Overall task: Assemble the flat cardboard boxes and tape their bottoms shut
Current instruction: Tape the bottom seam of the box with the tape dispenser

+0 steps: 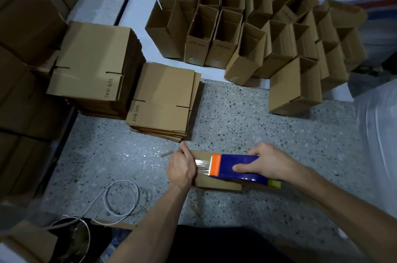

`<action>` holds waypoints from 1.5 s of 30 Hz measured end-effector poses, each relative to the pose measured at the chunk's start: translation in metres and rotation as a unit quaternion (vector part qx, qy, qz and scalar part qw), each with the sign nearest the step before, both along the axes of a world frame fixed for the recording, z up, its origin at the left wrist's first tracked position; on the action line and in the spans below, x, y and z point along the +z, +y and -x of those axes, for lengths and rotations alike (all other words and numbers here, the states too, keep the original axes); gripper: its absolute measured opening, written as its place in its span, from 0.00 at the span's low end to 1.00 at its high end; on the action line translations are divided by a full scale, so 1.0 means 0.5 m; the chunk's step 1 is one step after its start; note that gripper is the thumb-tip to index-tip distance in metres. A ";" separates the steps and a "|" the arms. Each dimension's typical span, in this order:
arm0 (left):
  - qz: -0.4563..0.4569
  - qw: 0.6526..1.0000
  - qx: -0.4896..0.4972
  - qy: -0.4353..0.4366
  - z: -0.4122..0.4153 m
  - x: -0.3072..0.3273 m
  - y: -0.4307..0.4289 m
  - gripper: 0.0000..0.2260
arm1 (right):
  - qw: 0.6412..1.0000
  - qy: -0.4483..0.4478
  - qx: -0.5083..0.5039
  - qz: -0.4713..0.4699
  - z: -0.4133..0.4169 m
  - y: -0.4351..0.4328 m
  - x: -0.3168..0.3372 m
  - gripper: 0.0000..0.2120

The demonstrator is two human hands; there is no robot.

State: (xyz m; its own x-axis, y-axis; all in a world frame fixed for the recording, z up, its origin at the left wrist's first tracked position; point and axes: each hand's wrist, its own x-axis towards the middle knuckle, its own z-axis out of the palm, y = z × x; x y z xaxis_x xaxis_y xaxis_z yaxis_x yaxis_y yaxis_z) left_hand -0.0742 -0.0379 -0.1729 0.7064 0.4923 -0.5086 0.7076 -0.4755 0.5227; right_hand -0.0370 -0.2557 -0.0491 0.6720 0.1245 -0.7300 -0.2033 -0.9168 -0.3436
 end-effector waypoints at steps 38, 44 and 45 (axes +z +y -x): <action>-0.058 0.998 -0.003 -0.025 0.009 -0.045 -0.008 0.39 | 0.962 -0.120 0.064 0.237 0.016 -0.029 -0.122 0.18; -0.074 0.997 -0.012 -0.020 0.008 -0.040 -0.008 0.38 | 0.945 -0.104 0.140 0.277 0.022 -0.024 -0.147 0.13; -0.069 0.997 -0.011 -0.017 0.010 -0.040 -0.004 0.38 | 0.947 -0.101 0.133 0.274 0.046 -0.021 -0.163 0.12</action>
